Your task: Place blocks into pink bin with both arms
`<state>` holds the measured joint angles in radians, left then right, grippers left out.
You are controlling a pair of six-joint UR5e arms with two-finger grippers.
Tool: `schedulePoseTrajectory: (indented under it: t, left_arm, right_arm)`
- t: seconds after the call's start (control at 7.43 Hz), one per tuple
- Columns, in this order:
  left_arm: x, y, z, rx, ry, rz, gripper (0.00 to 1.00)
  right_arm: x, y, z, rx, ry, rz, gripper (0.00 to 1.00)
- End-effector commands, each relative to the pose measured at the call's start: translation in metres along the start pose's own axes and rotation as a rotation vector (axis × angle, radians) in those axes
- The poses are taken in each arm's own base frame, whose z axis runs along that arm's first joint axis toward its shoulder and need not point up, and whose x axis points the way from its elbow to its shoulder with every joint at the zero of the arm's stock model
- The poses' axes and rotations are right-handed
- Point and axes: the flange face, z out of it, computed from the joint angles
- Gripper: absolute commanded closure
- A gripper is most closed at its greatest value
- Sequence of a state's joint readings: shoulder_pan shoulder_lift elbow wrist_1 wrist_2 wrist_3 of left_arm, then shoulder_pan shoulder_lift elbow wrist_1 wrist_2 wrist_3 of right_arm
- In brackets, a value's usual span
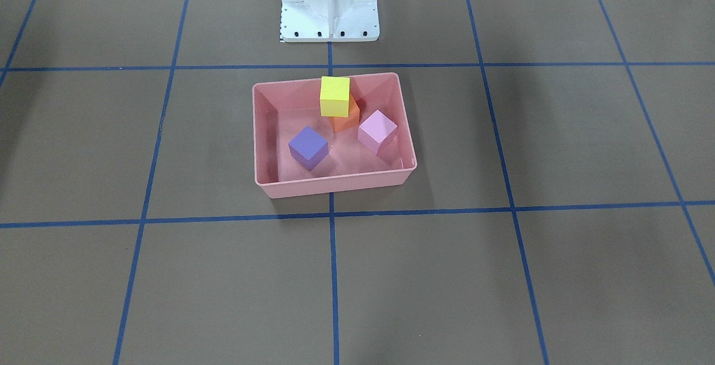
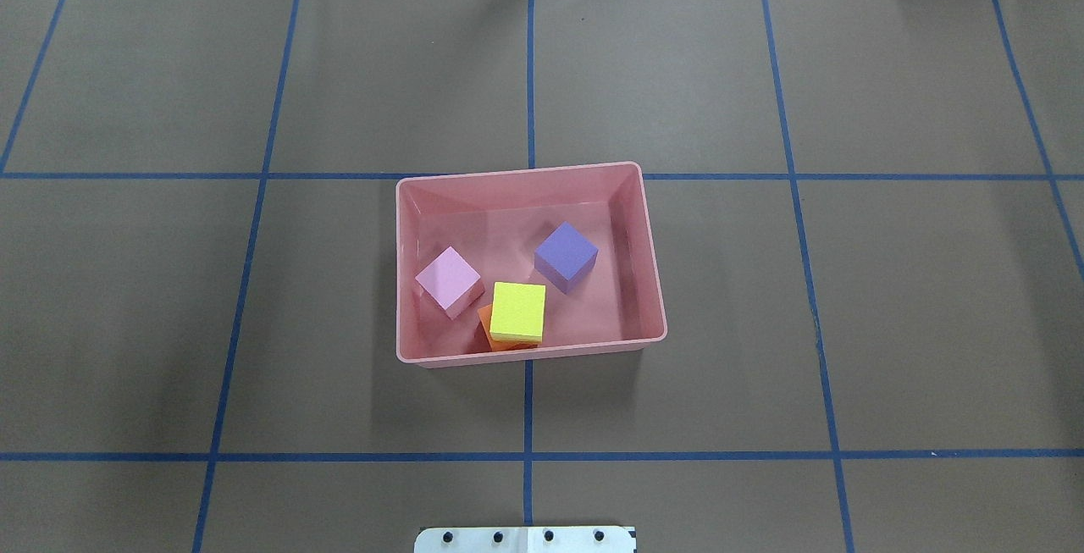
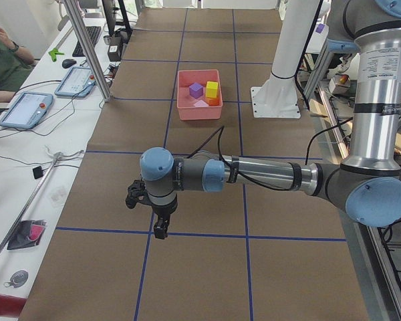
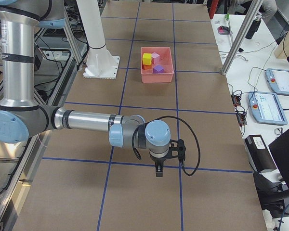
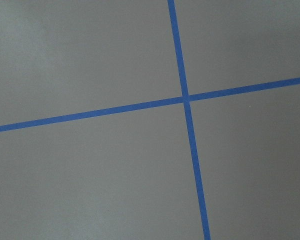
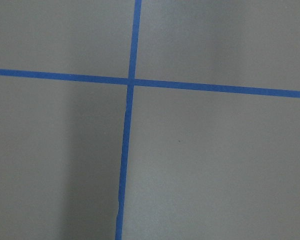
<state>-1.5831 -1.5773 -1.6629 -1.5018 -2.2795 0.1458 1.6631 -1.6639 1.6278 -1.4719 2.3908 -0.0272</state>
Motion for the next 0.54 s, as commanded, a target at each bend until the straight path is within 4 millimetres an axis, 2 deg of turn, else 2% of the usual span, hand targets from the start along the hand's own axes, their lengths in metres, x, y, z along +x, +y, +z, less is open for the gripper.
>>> schedulePoseTrajectory:
  t: [0.0, 0.4]
  left_arm:
    - [0.0009, -0.0001, -0.001, 0.002, 0.0, 0.002, 0.0]
    - [0.0022, -0.0004, -0.0026, 0.004, -0.001, 0.004, 0.0]
  right_arm:
    - [-0.0072, 0.003, 0.0043, 0.016, -0.026, 0.012, 0.0]
    - [-0.0156, 0.0014, 0.0045, 0.015, -0.075, 0.007, 0.0]
